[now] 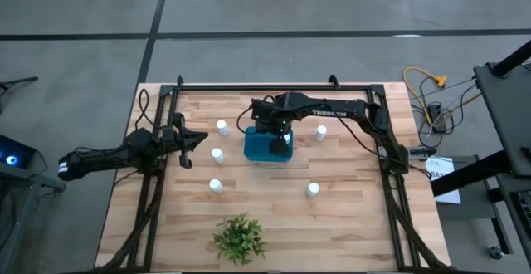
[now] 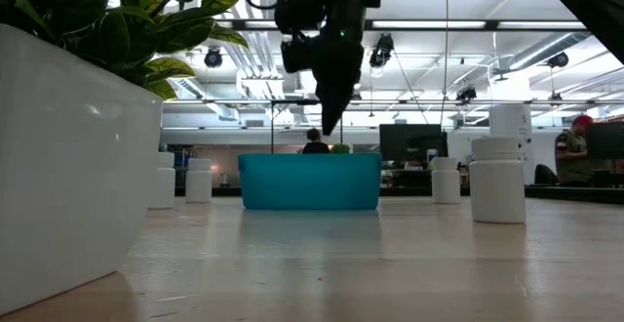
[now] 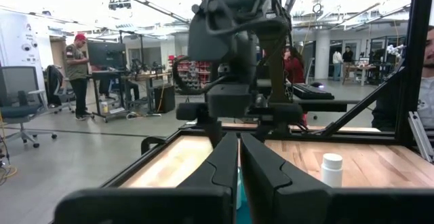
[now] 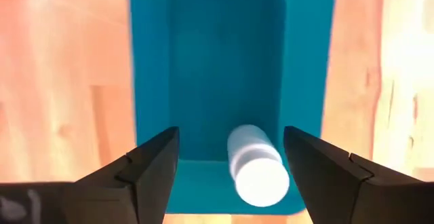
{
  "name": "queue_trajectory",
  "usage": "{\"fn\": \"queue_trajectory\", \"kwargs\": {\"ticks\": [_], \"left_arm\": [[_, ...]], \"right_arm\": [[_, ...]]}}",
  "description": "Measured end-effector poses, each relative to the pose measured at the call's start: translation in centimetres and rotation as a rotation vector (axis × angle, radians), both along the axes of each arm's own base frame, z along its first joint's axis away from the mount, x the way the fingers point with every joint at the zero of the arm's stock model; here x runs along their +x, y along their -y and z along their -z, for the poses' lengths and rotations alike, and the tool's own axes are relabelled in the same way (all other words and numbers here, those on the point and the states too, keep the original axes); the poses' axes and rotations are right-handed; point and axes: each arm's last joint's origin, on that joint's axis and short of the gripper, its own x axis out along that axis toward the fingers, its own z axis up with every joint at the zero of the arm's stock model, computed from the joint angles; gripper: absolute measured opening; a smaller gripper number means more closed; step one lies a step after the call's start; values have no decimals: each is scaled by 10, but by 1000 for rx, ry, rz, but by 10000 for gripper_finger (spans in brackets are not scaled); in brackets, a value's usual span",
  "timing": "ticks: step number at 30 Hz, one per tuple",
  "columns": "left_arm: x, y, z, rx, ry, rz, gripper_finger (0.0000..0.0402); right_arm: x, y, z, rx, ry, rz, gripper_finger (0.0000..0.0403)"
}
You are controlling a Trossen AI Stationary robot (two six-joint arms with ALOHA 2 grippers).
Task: Pick and place pill bottles into a basket
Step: Put the white medicine bottle into the blue bin
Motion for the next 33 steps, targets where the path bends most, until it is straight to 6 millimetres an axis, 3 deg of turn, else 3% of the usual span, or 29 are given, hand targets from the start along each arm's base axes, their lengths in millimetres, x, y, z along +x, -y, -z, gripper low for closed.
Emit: {"fn": "queue_trajectory", "kwargs": {"ticks": [24,33], "left_arm": [[0,0,0,0,0,1,0],[0,0,0,4,0,0,0]], "right_arm": [[-16,-56,-12,61,114,-154,237],[-46,-72,-14,80,172,-187,235]]}}
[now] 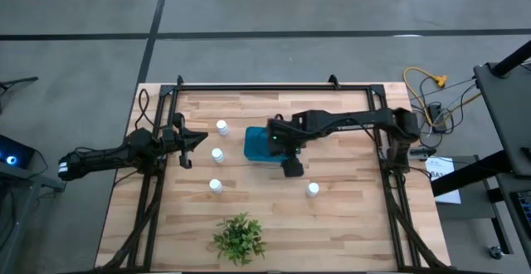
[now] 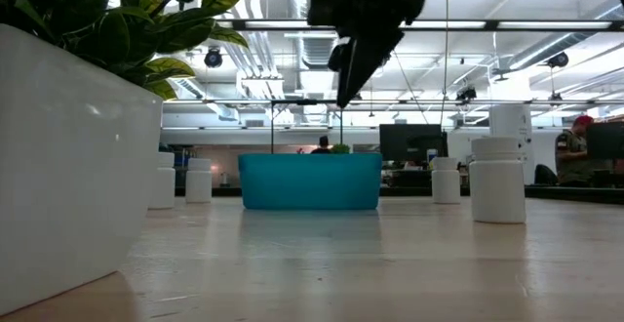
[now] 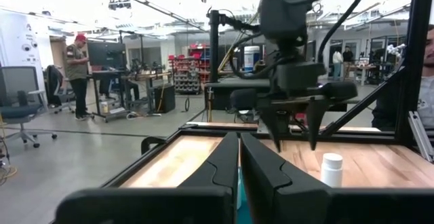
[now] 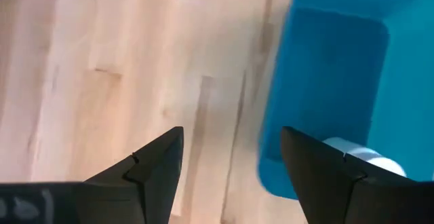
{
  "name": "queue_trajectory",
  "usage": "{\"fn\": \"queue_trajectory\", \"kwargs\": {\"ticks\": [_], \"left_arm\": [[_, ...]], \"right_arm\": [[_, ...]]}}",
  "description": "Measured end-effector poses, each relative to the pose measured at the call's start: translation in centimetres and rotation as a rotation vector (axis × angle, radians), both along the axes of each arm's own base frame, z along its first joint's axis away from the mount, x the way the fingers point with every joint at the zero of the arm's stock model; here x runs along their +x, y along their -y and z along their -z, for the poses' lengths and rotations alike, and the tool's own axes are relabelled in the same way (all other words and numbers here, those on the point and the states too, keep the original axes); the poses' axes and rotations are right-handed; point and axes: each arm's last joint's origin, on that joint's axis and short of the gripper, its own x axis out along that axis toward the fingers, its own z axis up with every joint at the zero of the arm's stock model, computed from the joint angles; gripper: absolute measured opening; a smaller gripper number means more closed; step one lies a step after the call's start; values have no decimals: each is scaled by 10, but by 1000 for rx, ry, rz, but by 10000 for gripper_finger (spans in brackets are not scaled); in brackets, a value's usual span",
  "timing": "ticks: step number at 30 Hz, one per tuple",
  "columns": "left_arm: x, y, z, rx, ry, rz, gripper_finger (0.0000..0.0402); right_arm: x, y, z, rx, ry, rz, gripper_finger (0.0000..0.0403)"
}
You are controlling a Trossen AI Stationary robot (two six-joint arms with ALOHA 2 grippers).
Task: Pick and place pill bottles into a basket
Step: Put the white medicine bottle into the blue bin
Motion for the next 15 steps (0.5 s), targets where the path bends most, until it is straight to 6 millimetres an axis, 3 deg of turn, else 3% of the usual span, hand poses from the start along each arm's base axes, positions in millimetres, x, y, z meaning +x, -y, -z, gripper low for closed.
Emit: {"fn": "queue_trajectory", "kwargs": {"ticks": [15], "left_arm": [[0,0,-2,5,19,0,0]], "right_arm": [[-67,-19,-7,8,152,-31,233]]}}
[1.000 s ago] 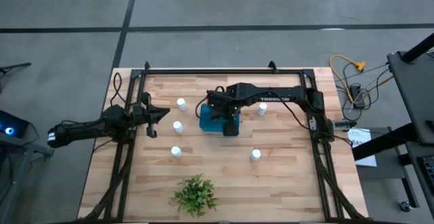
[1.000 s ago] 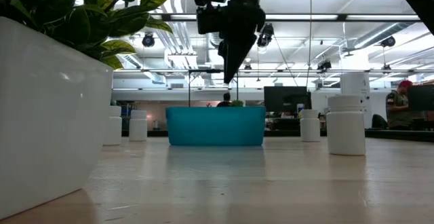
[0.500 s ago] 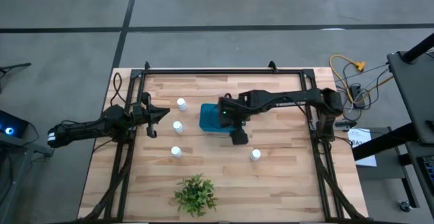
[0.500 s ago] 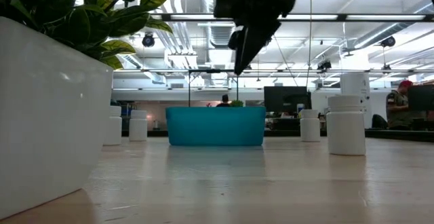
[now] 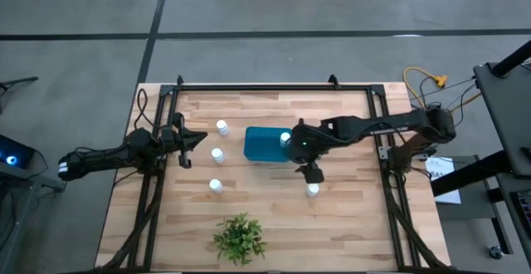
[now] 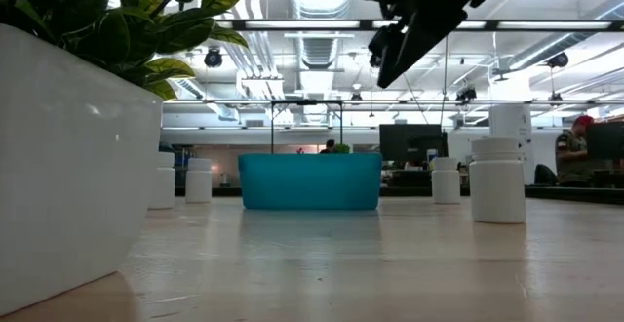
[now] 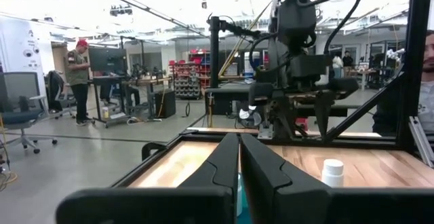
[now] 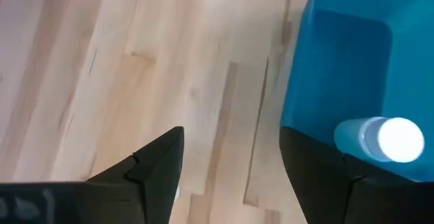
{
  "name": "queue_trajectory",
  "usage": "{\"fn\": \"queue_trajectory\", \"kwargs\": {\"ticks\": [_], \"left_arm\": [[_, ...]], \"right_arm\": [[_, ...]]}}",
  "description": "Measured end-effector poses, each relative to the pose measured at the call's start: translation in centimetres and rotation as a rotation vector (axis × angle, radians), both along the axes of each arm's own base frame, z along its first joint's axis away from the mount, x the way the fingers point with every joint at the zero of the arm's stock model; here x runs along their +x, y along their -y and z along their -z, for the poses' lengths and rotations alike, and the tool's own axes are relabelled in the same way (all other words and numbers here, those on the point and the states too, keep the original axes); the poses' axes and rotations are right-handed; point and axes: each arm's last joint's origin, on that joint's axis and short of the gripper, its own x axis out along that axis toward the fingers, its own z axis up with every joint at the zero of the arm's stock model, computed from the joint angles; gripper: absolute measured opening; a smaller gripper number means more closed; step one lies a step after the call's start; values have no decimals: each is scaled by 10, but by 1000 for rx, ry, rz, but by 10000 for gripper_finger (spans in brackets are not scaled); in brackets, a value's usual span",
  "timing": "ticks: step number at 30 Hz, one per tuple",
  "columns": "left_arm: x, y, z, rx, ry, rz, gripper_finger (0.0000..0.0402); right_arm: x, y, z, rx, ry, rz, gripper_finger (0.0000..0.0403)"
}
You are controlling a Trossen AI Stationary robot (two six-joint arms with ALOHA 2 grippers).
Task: Pick and place pill bottles into a basket
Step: Put the white medicine bottle into the blue bin
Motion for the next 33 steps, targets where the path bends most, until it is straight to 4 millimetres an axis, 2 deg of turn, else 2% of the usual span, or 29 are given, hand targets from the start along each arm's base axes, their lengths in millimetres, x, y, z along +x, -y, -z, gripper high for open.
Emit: {"fn": "queue_trajectory", "kwargs": {"ticks": [4,13,18,25,33], "left_arm": [[0,0,0,0,-1,0,0],[0,0,-1,0,-2,0,0],[0,0,-1,1,-1,0,0],[0,0,-1,1,0,0,0],[0,0,0,-7,-10,1,0]], "right_arm": [[-10,-7,-1,-27,11,-70,233],[-13,-26,-1,-41,20,-159,232],[-14,-29,0,-51,19,-182,230],[-24,-40,8,-72,-75,-260,231],[-28,-58,14,-115,-65,-330,231]]}}
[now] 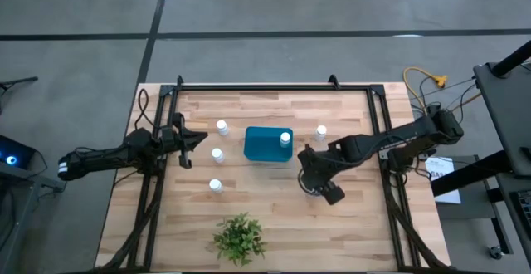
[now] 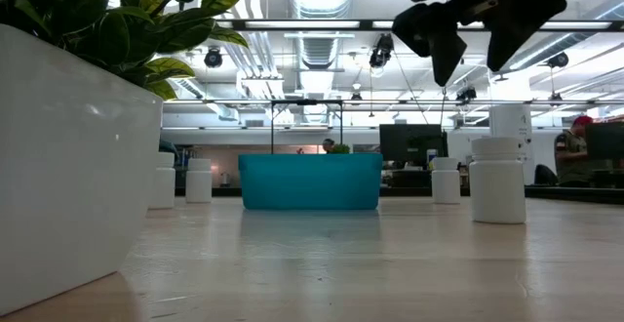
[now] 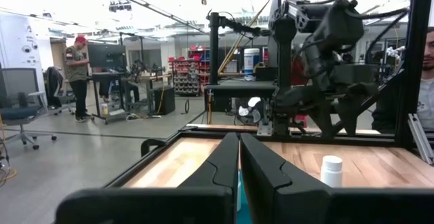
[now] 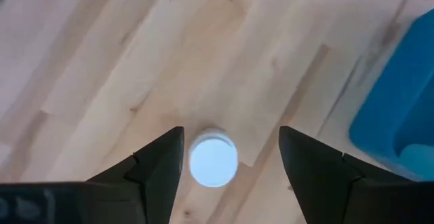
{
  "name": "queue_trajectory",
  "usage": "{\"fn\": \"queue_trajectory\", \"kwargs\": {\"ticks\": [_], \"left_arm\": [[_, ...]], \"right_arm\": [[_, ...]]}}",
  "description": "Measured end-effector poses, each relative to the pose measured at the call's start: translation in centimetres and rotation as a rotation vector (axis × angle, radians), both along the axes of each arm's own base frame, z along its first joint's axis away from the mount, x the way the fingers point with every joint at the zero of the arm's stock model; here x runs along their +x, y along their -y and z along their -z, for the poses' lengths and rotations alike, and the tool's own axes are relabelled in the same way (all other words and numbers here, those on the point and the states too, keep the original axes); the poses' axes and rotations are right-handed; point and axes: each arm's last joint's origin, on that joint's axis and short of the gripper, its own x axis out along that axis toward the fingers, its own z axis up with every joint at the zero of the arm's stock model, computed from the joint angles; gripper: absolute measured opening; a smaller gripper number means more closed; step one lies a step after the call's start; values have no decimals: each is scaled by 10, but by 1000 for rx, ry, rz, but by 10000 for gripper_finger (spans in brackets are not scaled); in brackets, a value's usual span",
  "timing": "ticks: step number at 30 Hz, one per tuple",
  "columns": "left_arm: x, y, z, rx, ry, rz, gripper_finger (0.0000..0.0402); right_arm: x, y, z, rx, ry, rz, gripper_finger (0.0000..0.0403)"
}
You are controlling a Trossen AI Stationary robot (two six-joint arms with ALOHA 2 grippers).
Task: Pick and place pill bottles into a basket
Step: Put the white medicine bottle into the blue bin
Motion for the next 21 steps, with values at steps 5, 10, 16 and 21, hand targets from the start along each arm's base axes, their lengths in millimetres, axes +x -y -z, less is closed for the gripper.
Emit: {"fn": "queue_trajectory", "kwargs": {"ticks": [5,10,16,21], "left_arm": [[0,0,0,-1,-5,0,0],[0,0,0,-1,-6,0,0],[1,0,1,-2,-7,0,0],[1,0,1,-2,-9,0,0]], "right_arm": [[0,-8,-1,-45,40,-26,231],[0,-10,1,-41,45,-25,231],[-4,-12,15,-31,21,-2,231],[-8,-14,27,-31,4,-8,231]]}}
